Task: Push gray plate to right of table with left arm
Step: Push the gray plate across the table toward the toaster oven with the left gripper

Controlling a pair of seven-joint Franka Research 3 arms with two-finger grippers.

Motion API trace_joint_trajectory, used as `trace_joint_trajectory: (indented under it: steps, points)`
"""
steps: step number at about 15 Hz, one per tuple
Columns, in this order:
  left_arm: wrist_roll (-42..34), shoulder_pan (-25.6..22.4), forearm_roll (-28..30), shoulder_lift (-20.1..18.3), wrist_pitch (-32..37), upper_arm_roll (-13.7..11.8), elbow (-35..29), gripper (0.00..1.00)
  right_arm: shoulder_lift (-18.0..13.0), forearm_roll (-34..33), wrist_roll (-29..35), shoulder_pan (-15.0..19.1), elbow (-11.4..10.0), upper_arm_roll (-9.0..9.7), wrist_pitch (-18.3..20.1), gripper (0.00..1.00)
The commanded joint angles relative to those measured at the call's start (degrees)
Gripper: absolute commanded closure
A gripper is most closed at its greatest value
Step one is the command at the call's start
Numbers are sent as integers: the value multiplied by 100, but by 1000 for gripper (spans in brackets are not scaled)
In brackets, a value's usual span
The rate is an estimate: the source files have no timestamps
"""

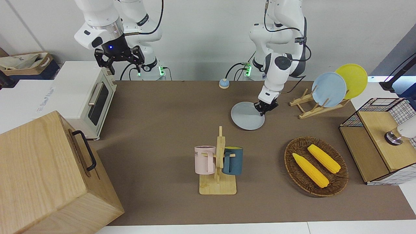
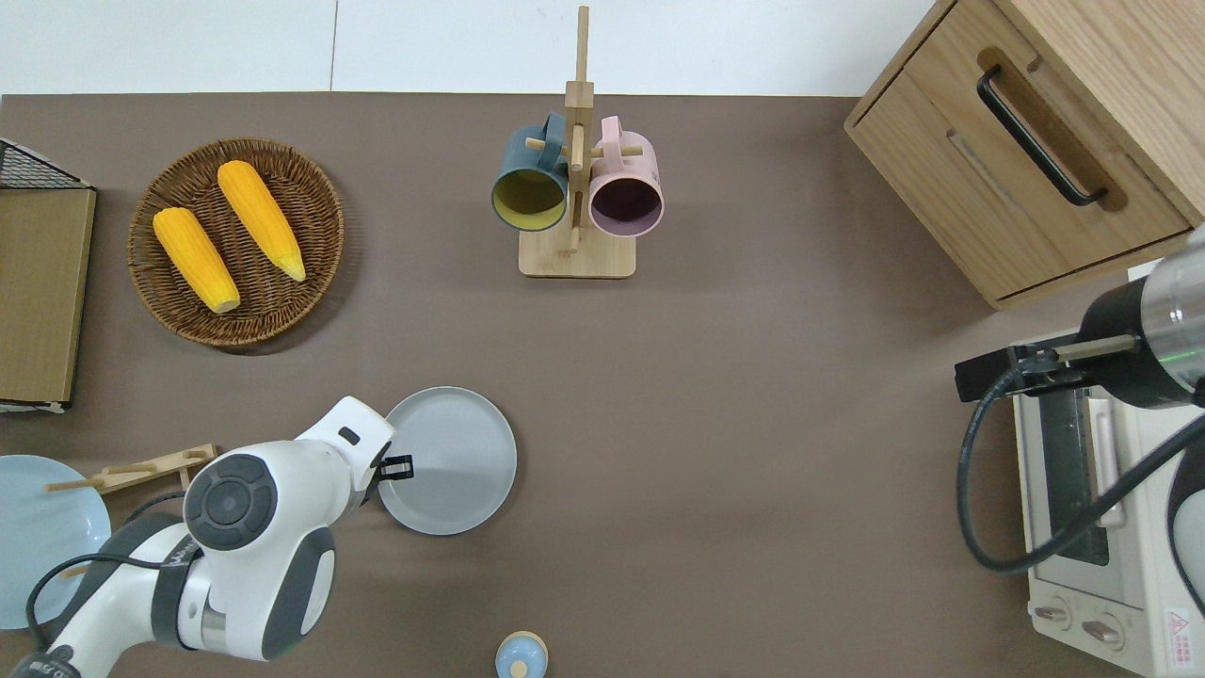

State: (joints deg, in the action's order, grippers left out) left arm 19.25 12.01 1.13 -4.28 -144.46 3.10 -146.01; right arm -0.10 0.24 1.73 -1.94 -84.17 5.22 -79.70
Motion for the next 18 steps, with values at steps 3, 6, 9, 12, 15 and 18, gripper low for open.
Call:
trace_joint_trajectory:
  steps: [3, 6, 9, 12, 15, 18]
  points:
    - [1333, 503, 19, 823, -179, 603, 459, 1000, -43, 46, -15, 62, -3, 32, 69, 17]
    - [1923, 635, 10, 1192, -179, 937, 793, 1000, -43, 46, -15, 62, -3, 32, 69, 17]
    - [2537, 916, 10, 1596, -170, 1122, 1275, 1000, -43, 46, -15, 62, -3, 32, 69, 17]
    - [3004, 1294, 1, 1921, -144, 1132, 1733, 1000, -43, 46, -15, 62, -3, 32, 69, 17]
    - [3504, 1671, -34, 2220, -109, 1132, 2172, 1000, -43, 46, -15, 62, -3, 32, 69, 17]
    - [3883, 1970, -51, 2510, -91, 1132, 2577, 1000, -43, 46, -15, 62, -3, 32, 69, 17]
